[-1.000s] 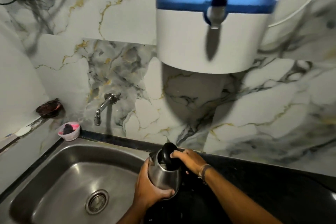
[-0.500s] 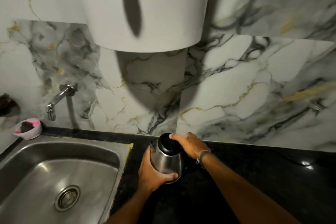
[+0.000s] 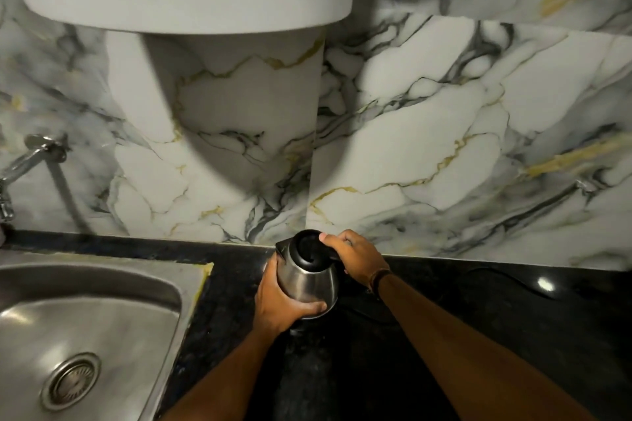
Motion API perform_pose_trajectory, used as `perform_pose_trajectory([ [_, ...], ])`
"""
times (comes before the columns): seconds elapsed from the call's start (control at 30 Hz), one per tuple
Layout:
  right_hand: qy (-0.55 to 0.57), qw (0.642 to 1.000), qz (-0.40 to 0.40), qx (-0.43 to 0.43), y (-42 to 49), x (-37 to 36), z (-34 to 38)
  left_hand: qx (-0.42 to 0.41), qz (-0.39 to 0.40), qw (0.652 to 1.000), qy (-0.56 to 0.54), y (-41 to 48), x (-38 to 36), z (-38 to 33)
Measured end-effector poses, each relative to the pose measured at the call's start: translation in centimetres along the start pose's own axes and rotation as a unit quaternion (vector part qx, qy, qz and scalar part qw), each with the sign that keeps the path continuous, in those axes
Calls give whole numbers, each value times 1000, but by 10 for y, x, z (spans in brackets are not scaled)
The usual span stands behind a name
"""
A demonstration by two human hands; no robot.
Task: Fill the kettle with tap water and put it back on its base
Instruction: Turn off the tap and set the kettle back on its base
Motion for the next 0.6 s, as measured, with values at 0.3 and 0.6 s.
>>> perform_pose_trajectory([
  [0.3, 0, 1000, 19, 18, 16, -15, -1, 4, -11, 1000, 10, 12, 6, 21],
  [0.6, -2, 999, 23, 23, 15, -19, -1, 15, 1, 1000, 3, 13, 10, 29],
])
Point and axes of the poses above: each hand's wrist, its own y-axis towards the middle knuckle, its own x-axis out of the back of the hand, z = x × y, the point moved 1 cm from there along y, towards the middle knuckle, and after that the axes turned 12 degrees about -y, right-handed, at the moved point
